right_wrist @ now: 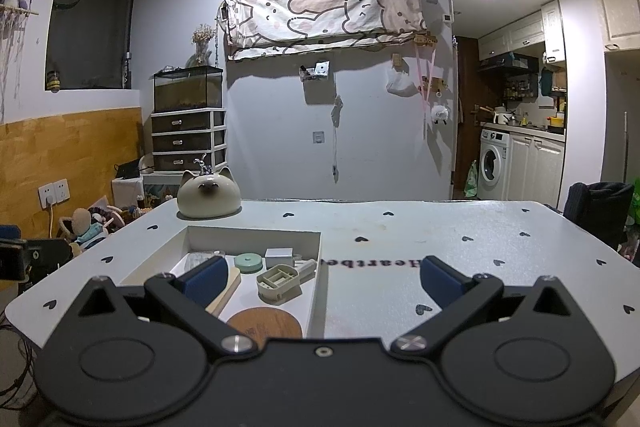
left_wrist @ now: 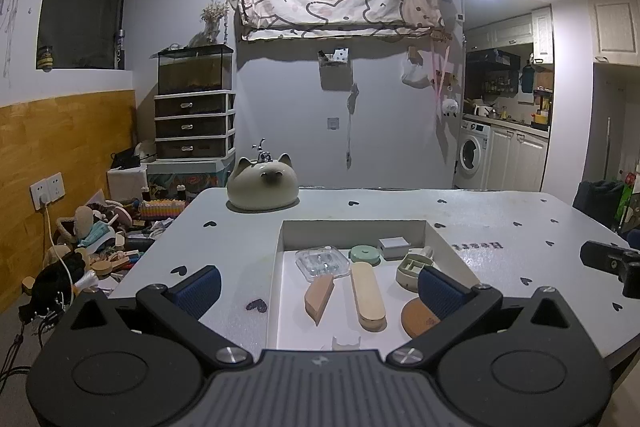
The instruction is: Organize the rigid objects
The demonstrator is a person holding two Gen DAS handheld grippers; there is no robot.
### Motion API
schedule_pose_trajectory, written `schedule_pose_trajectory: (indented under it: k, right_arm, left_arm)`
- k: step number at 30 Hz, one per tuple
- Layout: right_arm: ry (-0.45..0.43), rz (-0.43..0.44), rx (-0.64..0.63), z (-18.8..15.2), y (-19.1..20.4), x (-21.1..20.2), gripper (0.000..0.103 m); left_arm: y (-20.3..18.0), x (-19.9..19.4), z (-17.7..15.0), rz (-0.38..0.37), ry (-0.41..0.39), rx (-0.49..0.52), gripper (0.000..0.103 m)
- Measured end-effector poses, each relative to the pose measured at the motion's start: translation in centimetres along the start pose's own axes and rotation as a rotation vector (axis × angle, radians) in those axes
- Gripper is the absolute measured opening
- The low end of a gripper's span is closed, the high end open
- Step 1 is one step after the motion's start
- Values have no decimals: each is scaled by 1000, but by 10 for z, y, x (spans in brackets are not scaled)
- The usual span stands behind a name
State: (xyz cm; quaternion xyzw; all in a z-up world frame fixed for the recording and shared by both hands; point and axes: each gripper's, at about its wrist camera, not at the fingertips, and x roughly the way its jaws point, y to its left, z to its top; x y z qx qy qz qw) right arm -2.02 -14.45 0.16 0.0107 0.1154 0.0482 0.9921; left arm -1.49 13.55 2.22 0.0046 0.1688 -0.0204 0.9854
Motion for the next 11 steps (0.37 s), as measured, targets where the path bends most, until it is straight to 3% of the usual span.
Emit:
schedule_pose_trajectory:
  k: [11]
  right_arm:
    - [7,0,-1,-1,-4,1,103]
  left_arm:
    - [1,0,-1,1,0,-1,103]
